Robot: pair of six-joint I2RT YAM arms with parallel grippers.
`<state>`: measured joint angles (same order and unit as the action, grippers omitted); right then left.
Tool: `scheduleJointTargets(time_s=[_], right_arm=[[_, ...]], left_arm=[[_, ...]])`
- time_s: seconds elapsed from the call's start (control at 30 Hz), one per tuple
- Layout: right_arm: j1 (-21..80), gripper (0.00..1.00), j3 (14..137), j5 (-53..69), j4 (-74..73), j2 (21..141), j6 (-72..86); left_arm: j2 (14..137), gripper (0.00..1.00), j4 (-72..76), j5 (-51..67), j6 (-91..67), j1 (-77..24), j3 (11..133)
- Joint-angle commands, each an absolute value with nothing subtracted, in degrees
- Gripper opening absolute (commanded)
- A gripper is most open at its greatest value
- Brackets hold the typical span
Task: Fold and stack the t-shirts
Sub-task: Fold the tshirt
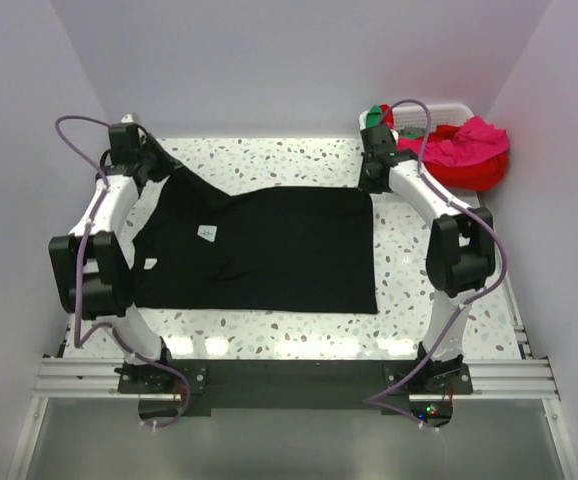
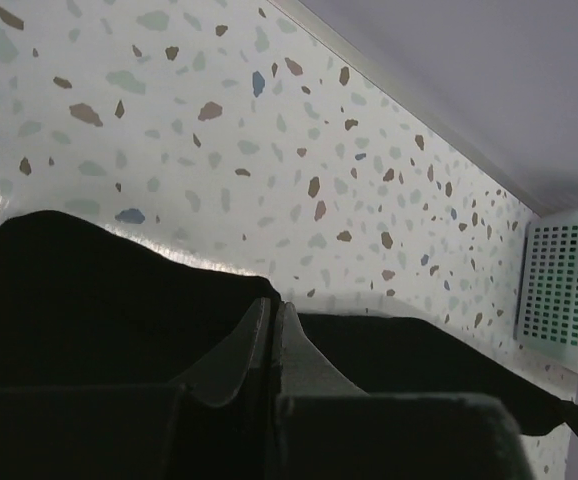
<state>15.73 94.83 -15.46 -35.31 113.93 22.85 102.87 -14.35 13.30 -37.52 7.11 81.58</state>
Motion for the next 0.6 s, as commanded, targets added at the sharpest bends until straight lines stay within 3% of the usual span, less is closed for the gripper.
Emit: scheduleJointTargets(time_s=[0.0, 0.57], right_arm=[[15.9, 0.0, 92.0, -14.5, -34.2, 108.1, 21.4], [16.3, 0.0, 74.9, -11.9, -31.6, 98.2, 20.0]], left_arm=[[94.7, 0.0, -13.9, 12.5, -38.6, 7.6, 75.8], [64.5, 0.0, -26.5, 6.0, -40.5, 7.6, 57.5]])
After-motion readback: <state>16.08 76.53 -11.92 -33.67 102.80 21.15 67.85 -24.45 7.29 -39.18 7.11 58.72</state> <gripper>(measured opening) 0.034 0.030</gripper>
